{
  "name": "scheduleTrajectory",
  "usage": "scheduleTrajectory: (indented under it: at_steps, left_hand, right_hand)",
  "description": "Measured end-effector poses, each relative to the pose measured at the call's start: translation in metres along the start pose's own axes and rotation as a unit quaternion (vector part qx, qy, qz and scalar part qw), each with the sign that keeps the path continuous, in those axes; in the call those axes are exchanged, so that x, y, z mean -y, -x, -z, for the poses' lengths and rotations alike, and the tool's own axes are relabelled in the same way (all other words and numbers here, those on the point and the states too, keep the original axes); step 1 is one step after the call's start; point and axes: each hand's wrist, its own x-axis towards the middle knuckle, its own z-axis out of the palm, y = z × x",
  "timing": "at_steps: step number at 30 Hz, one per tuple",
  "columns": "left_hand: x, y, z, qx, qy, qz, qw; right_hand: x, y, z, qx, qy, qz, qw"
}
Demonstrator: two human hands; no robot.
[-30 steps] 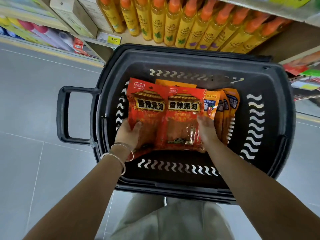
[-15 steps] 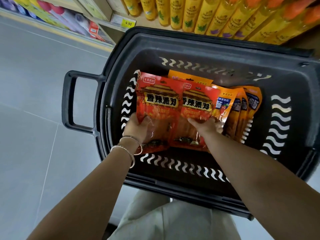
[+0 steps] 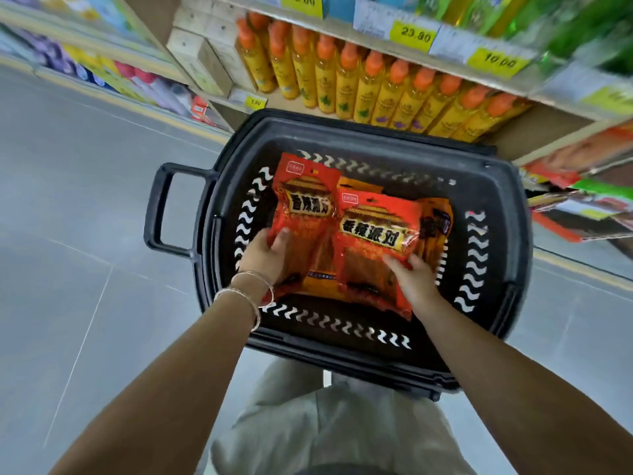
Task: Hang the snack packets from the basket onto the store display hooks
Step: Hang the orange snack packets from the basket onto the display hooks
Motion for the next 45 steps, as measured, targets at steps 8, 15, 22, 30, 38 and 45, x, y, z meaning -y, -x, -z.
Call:
scheduleTrajectory:
  at_steps: [8, 15, 22, 30, 38, 45]
  left_hand:
    - [-0.015, 0.073, 0.023, 0.004, 0.015, -0.124, 0.992]
    - [-0.007, 0.149, 0.031, 0.054, 0.179, -0.209, 0.960]
    - [0.002, 0.227, -0.010, 0.165, 0.179, -0.270, 0.932]
    - [0.016, 0.274, -0.108, 0.166, -0.015, -0.307, 0.937]
    - [0.004, 0.314, -0.253, 0.222, -0.086, -0.290, 0.927]
    - [-0.013, 0.343, -0.329, 0.206, -0.117, -0.287, 0.928]
  right_hand:
    - [0.041, 0.100, 0.032, -0.086, 0.039, 0.157, 0.983]
    - [0.012, 0.220, 0.062, -0.270, -0.058, 0.224, 0.935]
    - [-0.087, 0.309, 0.087, -0.415, -0.192, 0.122, 0.881]
    - [-0.201, 0.346, 0.127, -0.431, -0.312, 0.055, 0.845]
    - [-0.293, 0.353, 0.218, -0.343, -0.393, -0.008, 0.853]
    - [-0.320, 0.352, 0.308, -0.336, -0.334, 0.015, 0.880]
